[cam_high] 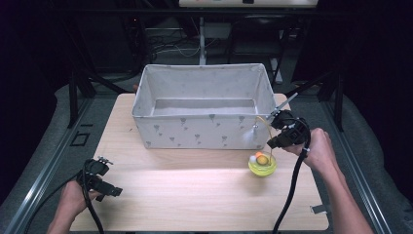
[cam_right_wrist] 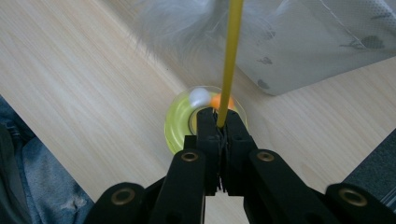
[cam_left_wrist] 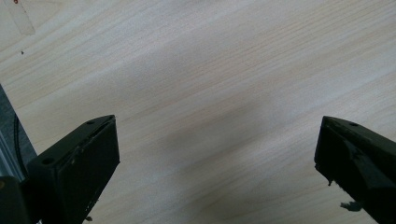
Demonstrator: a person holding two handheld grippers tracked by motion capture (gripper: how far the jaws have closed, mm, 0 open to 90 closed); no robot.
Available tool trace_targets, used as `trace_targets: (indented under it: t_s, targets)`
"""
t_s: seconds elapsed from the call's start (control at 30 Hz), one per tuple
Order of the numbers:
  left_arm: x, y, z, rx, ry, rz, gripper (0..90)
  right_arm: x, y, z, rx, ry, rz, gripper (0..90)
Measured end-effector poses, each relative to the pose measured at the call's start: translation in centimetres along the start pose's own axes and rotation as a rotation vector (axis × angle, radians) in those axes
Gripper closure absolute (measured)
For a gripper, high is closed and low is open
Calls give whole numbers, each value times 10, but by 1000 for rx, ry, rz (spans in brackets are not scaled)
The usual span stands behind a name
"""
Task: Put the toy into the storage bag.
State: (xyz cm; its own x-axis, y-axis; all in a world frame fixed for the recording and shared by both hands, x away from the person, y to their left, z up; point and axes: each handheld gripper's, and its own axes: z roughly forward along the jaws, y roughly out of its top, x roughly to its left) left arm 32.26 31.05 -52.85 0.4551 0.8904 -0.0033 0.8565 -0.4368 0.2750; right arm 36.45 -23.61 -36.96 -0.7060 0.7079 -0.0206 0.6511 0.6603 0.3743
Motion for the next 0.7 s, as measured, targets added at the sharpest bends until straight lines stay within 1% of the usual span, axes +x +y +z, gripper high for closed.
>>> trace_targets:
  t_s: [0.03,0.07,0.13,0.17,0.3,0.33,0.37,0.4,0.47,0.5,0.53,0.7]
  targets:
    - [0,0,0,1,0,0,2,-1,1,0,-12,4,9,883]
    - [0,0,0,2,-1,1,2,-2,2,-1,-2,10,2,883]
    - [0,0,0,3,-2,2,2,-3,3,-3,1,10,0,883]
    - [0,0,0,4,-3,0,2,-4,4,-3,-3,16,6,883]
    - [-1,0,0,4,-4,-1,1,-5,8,-7,6,20,-1,883]
    - [-1,0,0,4,-5,-1,2,-5,9,-8,-2,18,0,883]
    - [-1,0,1,5,-5,-1,1,-5,10,-9,6,20,-3,883]
    - [-1,0,1,6,-4,-1,2,-5,11,-10,-3,25,-1,883]
    - [-1,0,1,6,-4,5,2,-5,13,-12,5,27,-2,883]
    - [-1,0,1,7,-4,6,2,-4,13,-12,-6,35,5,883]
    - [-1,0,1,9,-4,5,2,-5,15,-14,12,30,-12,883]
    - [-1,0,1,8,-5,5,2,-5,20,-20,0,38,-5,883]
